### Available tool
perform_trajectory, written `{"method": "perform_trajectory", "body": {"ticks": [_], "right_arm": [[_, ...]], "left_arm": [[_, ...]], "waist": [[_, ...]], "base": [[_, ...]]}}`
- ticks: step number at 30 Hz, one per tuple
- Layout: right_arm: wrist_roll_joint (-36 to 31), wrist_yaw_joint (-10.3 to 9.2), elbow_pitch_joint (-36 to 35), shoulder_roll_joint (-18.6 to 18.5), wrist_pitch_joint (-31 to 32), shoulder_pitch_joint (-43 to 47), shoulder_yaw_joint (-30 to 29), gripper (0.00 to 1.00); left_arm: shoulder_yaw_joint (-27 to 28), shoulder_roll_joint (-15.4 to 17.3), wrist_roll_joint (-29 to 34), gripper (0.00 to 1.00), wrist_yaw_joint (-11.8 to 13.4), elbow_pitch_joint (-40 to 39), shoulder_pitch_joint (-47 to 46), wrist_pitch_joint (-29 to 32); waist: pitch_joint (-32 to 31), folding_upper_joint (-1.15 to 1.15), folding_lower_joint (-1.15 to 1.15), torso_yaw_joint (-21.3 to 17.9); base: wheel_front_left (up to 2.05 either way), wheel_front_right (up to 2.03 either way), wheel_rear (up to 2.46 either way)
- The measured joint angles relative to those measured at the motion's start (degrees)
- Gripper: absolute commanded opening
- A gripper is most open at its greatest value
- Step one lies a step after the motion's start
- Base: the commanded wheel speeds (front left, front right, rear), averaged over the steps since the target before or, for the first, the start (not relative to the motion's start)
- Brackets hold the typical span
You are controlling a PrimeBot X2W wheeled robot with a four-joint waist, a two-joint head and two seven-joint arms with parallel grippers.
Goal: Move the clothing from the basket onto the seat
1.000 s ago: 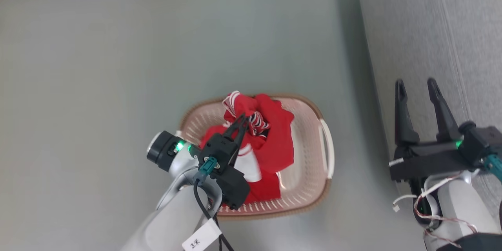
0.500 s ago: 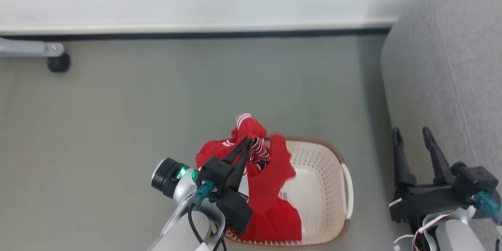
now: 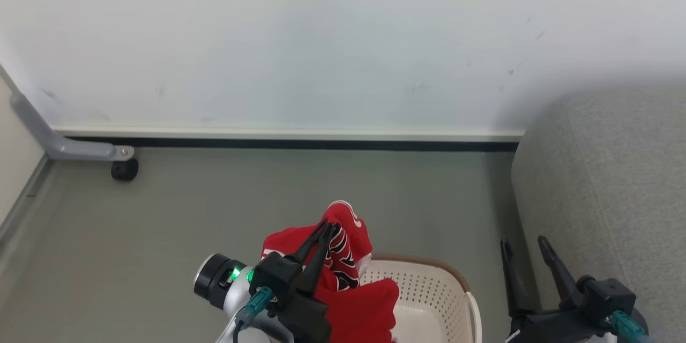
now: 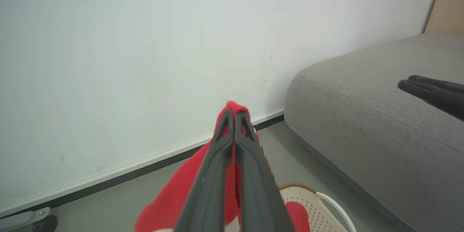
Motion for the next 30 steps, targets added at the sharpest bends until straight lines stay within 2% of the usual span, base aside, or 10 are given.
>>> {"method": "perform_trajectory", "body": {"ticks": [12, 19, 30], "right_arm": [[0.00, 0.36, -1.53, 0.37, 0.00, 2.41, 2.93, 1.00], [-1.38, 2.02, -1.07, 0.51, 0.08, 0.98, 9.33, 1.00], [-3.26, 3.05, 1.20, 0.33, 1.56, -4.62, 18.35, 1.00]], "left_arm": [[-0.21, -0.01, -0.41, 0.00, -0.01, -4.54, 0.51, 1.23], [-0.15, 0.01, -0.41, 0.00, 0.01, -6.82, -0.68, 2.70], [-1.23, -0.63, -0.36, 0.00, -0.01, -8.53, -3.22, 4.95]], "waist": [[-3.75, 0.00, 0.01, -1.81], [-3.68, 0.01, 0.01, -2.81], [-3.45, 0.01, 0.02, -3.39]], "base": [[0.00, 0.00, 0.00], [0.00, 0.00, 0.00], [0.00, 0.00, 0.00]]}}
